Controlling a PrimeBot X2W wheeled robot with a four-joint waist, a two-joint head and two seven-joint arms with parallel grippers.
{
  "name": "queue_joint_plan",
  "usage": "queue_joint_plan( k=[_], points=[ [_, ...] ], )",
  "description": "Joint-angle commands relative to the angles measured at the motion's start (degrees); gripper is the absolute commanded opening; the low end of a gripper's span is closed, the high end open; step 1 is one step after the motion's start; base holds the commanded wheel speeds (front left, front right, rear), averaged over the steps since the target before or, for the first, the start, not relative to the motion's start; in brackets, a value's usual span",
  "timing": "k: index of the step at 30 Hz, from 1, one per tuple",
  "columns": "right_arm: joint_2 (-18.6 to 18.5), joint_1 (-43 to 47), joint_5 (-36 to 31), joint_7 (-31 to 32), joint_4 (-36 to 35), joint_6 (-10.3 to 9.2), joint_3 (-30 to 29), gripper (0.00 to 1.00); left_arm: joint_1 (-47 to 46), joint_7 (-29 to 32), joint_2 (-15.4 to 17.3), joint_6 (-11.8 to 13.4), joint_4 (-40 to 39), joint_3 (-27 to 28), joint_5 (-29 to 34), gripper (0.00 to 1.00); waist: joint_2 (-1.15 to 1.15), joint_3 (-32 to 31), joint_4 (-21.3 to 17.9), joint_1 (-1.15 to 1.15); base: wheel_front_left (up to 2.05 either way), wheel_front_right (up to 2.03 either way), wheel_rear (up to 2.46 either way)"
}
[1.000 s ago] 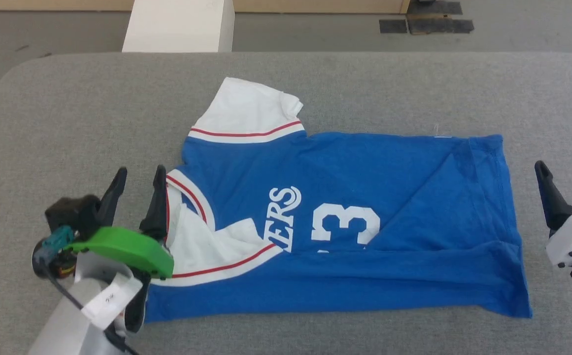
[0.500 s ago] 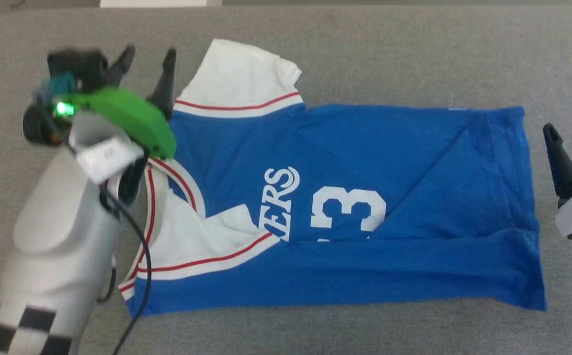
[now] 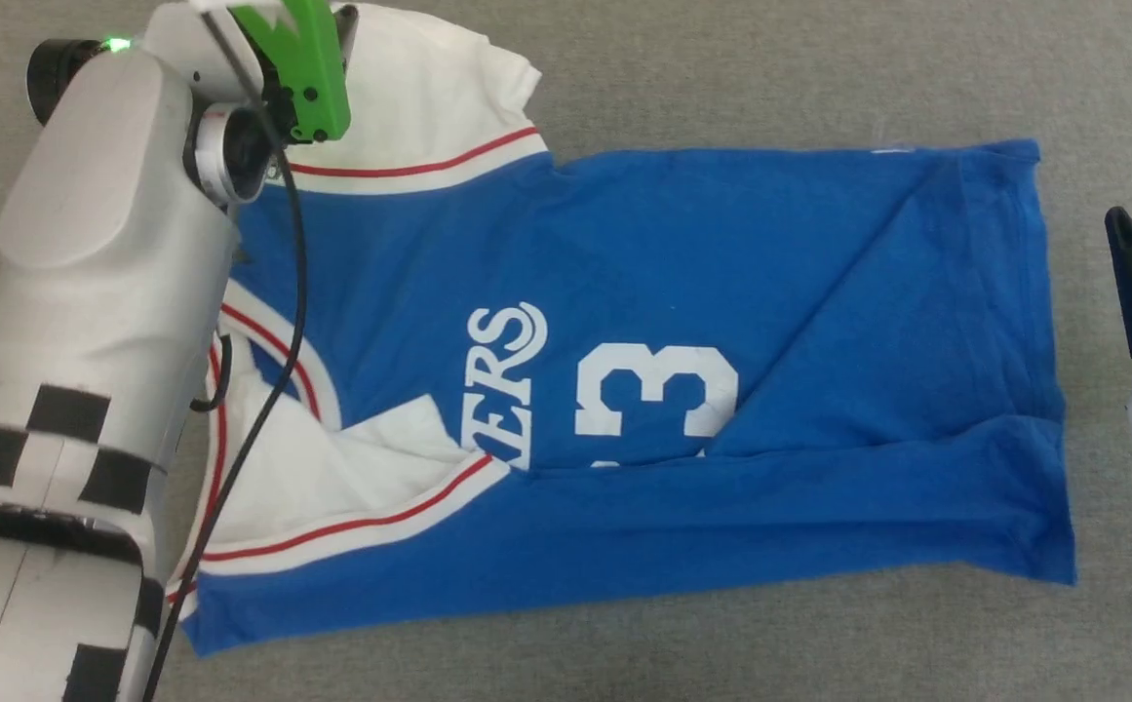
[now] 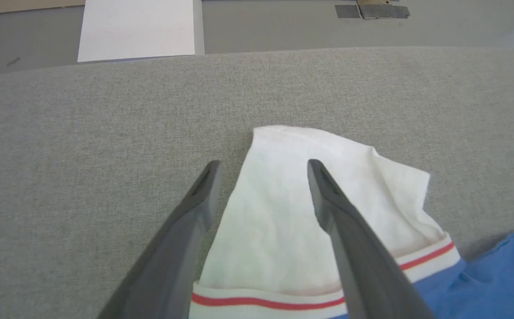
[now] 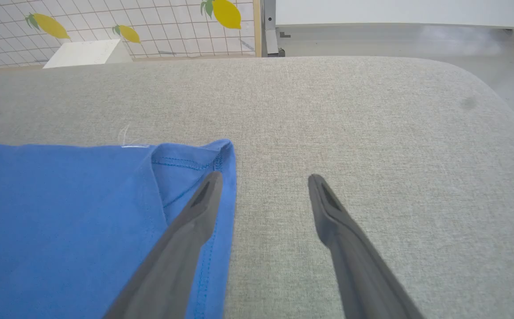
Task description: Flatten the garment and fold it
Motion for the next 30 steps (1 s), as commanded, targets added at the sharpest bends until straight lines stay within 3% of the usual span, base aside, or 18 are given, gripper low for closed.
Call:
queue_joint_plan(
  k=[1,9,18,19,20,30],
  points=[
    [-0.15,-0.38,0.01,0.23,-0.54,-0.06,-0.09,1.0,-1.56,2.31,-0.37,0.75,1.71,-0.59,-0.39,1.0,0.0,1.22,-1.64,-0.01,0.0,0.0,0.0],
    [0.1,-0.07,0.31,0.48,-2.08,-0.06,-0.5,1.0,-3.26,9.37,0.97,3.69,7.12,-3.61,2.14,1.0,0.0,3.0,-3.57,-0.01,0.0,0.0,0.0],
    [0.22,-0.14,0.41,0.48,-3.26,-0.06,-1.18,1.0,-2.14,16.02,0.14,5.39,9.89,-3.19,-0.2,1.0,0.0,4.69,-3.71,-0.01,0.0,0.0,0.0],
    [0.25,-0.18,0.42,0.44,-3.36,-0.06,-1.17,1.0,-2.02,16.76,0.01,5.48,9.95,-2.99,-0.66,0.31,0.0,4.81,-3.69,-0.01,0.0,0.0,0.0],
    [0.27,-0.2,0.42,0.4,-3.44,-0.06,-1.15,1.0,-1.93,17.49,-0.08,5.61,10.02,-2.83,-1.03,0.0,0.0,4.88,-3.67,-0.01,0.0,0.0,0.0],
    [-0.79,-1.5,0.13,0.31,-4.07,-0.06,-1.85,1.0,-1.94,17.61,-0.25,3.94,5.35,-0.63,-4.51,0.0,0.0,3.76,-2.83,-0.01,0.0,0.0,0.0]
  ],
)
